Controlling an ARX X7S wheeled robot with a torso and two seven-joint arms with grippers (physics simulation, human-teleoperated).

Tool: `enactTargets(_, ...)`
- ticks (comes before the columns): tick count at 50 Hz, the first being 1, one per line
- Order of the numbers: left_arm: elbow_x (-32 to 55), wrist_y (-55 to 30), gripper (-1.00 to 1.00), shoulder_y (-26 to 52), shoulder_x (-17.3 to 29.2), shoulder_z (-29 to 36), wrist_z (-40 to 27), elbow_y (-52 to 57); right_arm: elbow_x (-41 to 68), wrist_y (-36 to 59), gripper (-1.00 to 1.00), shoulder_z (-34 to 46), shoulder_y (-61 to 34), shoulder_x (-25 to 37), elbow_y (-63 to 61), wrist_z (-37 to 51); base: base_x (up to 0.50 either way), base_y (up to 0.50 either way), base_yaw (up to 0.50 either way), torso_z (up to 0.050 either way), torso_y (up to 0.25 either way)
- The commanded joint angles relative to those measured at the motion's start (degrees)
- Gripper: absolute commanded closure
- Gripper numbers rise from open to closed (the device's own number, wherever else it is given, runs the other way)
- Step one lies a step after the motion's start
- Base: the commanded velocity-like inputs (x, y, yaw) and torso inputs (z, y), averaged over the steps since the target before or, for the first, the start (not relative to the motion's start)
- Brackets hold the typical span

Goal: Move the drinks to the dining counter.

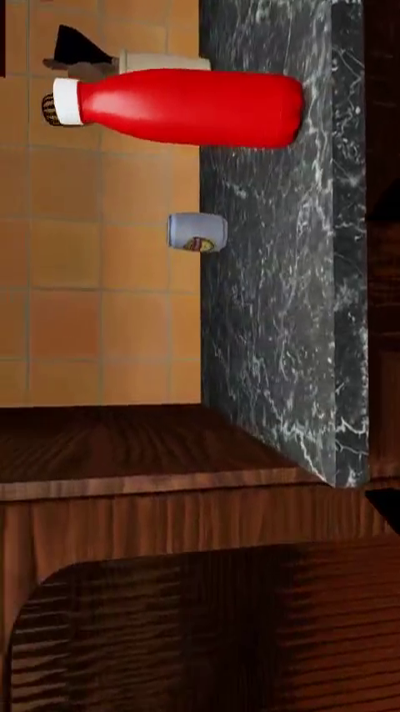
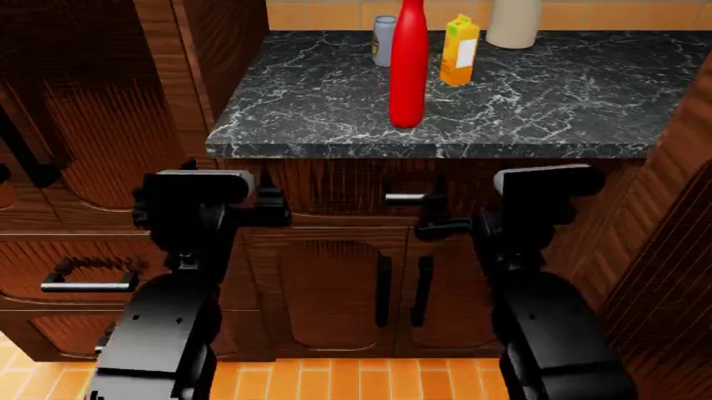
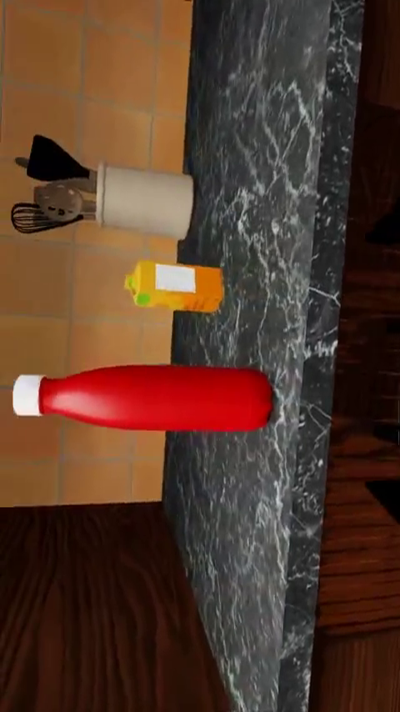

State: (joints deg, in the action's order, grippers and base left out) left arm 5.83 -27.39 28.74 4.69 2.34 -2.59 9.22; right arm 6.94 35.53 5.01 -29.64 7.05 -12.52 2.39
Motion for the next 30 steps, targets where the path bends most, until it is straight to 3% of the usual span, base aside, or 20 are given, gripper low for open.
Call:
enactTargets(1,0.7,-10.3,-1.0,26.5,0.5,1.1,-0.9,-11.0,2.3,11.3,-1.0,1.5,-26.2,0.8,8.8,-2.7,0.0,0.0,0.0,0.0,0.0)
enactTargets(10,1.9,-18.8,-1.0,29.9,1.8,2.3,-1.2,0.0,3.2,14.3,-1.0,1.8,-30.5,1.7,3.6,-3.1,0.02,0.0,0.0,0.0,0.0)
enactTargets(30,2.1,-16.0,-1.0,27.5,2.2,4.4,-2.1,-1.5,5.9,13.3,-1.0,-0.4,-26.3,2.6,1.4,-3.6,0.5,-0.07,0.0,0.0,0.0)
